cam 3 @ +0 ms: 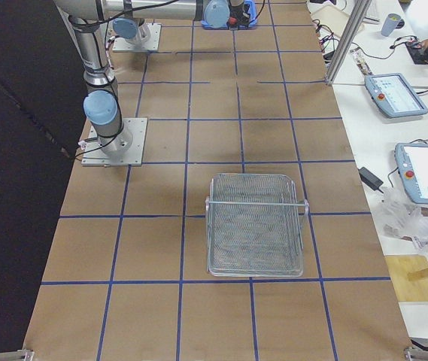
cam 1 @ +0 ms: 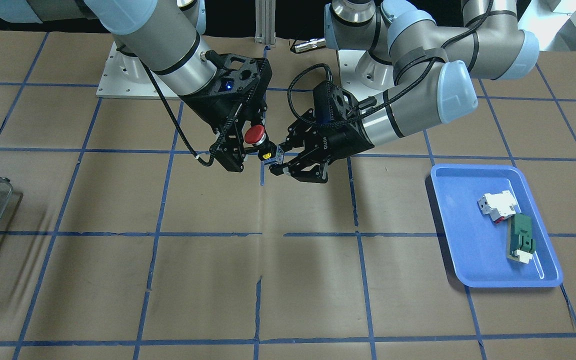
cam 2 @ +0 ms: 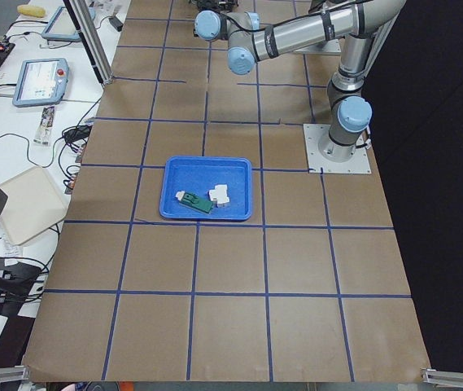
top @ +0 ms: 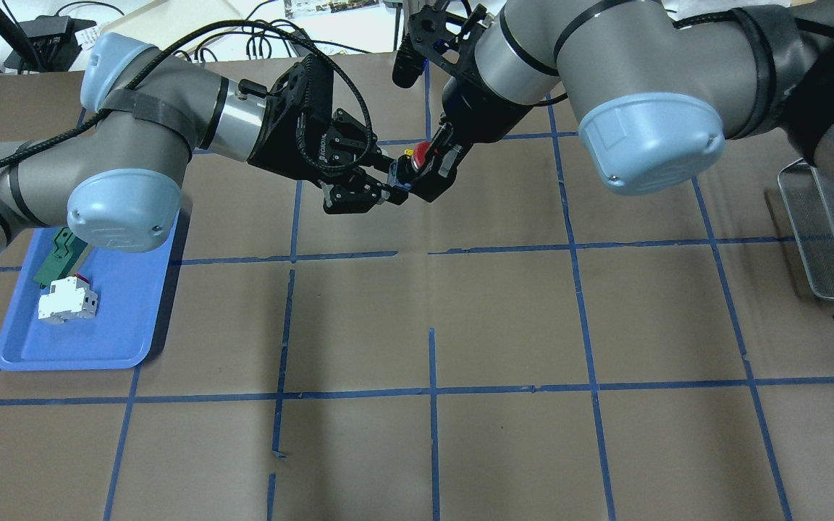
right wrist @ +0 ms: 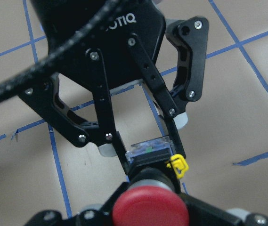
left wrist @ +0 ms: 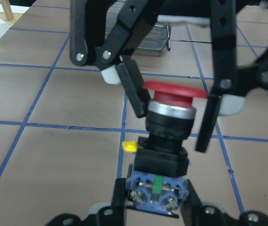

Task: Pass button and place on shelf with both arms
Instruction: 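Hold the button up with the left gripper while the right gripper grasps its base, then open the left gripper and withdraw it while the right gripper pulls the button away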

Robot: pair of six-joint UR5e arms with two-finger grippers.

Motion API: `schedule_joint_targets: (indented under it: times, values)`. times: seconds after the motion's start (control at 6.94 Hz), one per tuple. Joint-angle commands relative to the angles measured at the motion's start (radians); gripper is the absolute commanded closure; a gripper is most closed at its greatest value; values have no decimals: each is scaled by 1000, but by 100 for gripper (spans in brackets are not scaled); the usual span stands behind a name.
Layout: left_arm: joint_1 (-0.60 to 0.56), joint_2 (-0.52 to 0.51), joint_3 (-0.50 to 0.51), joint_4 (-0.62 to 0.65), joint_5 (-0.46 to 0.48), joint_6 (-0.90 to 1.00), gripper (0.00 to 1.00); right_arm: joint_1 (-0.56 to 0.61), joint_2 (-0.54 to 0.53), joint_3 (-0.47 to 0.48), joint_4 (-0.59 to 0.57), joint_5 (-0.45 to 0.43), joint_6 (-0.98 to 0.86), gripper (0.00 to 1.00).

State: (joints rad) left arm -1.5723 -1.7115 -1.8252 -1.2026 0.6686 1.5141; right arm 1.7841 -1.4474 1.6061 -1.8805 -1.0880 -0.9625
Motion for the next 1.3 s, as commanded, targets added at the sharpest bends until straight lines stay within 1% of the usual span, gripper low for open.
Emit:
schedule_joint_targets:
  times: [0.0, 0.14, 0.29, 0.72, 0.86, 1.01, 1.15]
  values:
    - [0, 3, 0, 0, 0, -2, 95, 0, -1, -3, -2, 2, 2, 100]
    - [0, 1, 3, 1, 0, 4, 21, 0, 1, -5, -2, 2, 1, 100]
    - [1, 3, 7, 0, 8, 3, 0, 0, 2, -5, -2, 2, 1, 100]
    - [3, 15, 23, -15, 51, -3, 0, -23, 2, -8, 0, -7, -2, 100]
    - [3, 36, 30, -29, 127, -62, 0, -55, -5, -8, 3, -22, -2, 100]
    - [2, 55, 75, -66, 264, -146, 0, -111, -8, -8, 12, -55, -2, 100]
    - [2, 61, 157, -191, 299, -241, 0, -179, -11, -8, 17, -108, -5, 100]
